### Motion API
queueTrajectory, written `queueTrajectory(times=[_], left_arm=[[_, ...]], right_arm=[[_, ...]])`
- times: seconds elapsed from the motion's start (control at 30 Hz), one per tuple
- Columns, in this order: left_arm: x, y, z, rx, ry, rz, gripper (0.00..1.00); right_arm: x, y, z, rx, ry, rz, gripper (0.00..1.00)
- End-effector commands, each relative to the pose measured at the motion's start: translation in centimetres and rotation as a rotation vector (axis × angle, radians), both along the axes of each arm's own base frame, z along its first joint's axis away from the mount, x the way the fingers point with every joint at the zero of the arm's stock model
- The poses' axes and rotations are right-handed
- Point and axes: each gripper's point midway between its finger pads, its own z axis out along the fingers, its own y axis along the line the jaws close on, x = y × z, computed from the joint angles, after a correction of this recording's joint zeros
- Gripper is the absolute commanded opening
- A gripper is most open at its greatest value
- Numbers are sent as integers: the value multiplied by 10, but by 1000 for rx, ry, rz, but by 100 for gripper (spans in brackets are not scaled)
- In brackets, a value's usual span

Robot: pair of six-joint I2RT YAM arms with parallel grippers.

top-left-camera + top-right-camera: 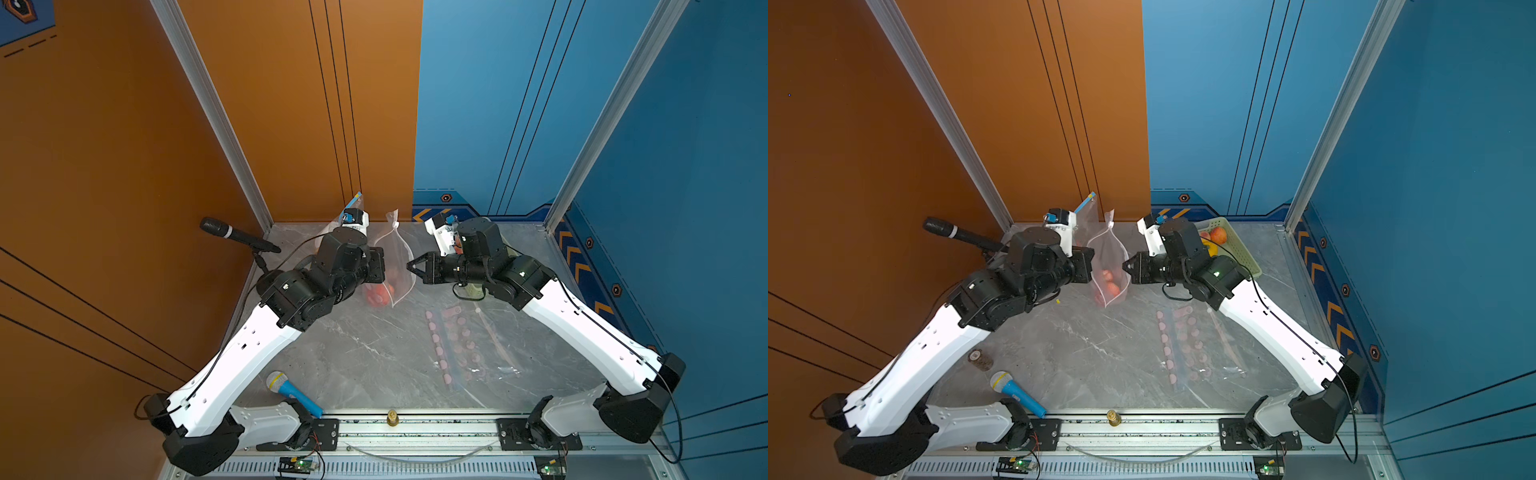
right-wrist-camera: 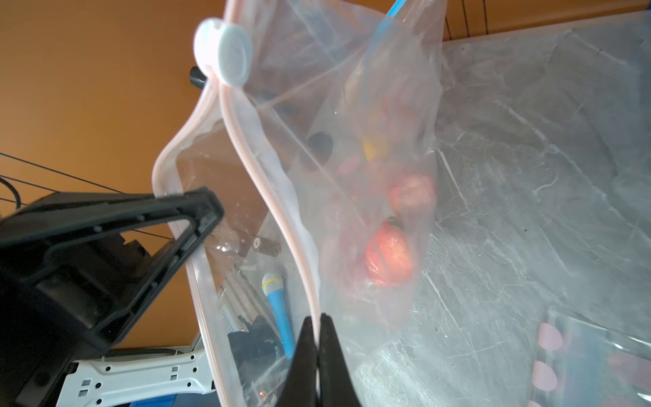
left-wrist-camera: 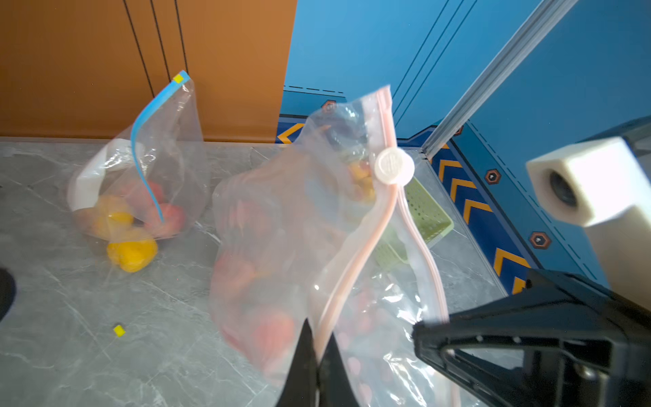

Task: Place the peach in a zip-top bag and seal the zipper
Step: Adjust the zipper food storage bag at the center of the board.

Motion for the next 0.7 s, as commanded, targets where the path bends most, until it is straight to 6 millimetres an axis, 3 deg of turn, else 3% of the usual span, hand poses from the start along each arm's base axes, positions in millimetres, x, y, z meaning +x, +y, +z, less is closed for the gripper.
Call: queueTrajectory(times=[0.0,0.07,0.2,0.27,0.4,0.5,0.67], left_arm=[[-1,26,-10,85,25,49,0],[-2,25,-15,73,44,41,0],[1,8,-29,66,94,-11,0],[8,-1,-40,69,115,-20,0],[22,-22,-60,32,143,-43,0],[32,-36,-66,16,154,-60,0],[42,-47,-58,6,126,-71,0]], right_arm=[[-11,-8,6,5,28,18,0],[-9,-18,11,1,0,-18,0],[7,-32,-3,-16,24,-72,2],[14,-35,-15,-36,47,-82,11],[25,-48,-23,-36,68,-109,42],[30,-66,-9,-13,36,-139,51],[48,-117,10,-26,-48,-276,65]])
